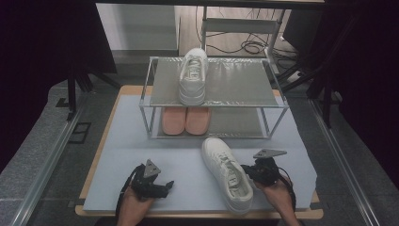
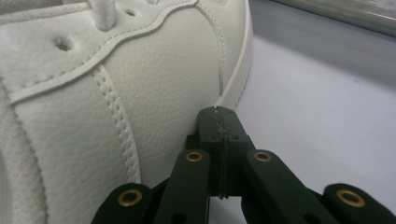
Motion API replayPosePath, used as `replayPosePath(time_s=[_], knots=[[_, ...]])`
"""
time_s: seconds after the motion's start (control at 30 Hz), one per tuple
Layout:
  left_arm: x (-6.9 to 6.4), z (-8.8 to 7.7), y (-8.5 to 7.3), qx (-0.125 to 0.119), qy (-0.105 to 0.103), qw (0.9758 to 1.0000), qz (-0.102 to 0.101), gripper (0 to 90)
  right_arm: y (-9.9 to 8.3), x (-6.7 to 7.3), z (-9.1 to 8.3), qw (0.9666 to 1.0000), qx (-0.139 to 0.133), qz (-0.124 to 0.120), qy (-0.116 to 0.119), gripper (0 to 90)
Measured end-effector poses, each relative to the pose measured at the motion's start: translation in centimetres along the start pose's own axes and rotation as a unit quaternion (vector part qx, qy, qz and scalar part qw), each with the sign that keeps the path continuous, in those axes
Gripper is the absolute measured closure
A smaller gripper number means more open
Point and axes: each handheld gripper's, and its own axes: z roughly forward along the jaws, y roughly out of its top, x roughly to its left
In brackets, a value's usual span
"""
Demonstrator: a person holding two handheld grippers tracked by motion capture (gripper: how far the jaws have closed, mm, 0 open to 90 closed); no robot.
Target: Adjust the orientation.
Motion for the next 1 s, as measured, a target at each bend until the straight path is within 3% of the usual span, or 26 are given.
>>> replayPosePath(time_s=[0.33, 0.53, 1.0], knots=[[0.0, 0.0, 0.0, 0.000, 0.000, 1.0000, 0.000, 14.0, 1.4, 1.4, 1.9, 0.9996, 0.004, -0.013, 0.023, 90.0], [0.0, 0.0, 0.0, 0.000, 0.000, 1.0000, 0.000, 14.0, 1.4, 1.2, 1.9, 0.9994, 0.007, -0.013, 0.032, 90.0], [0.0, 0.0, 0.0, 0.000, 0.000, 1.0000, 0.000, 14.0, 1.3, -0.2, -1.5, 0.9998, 0.003, -0.005, 0.019, 63.0]])
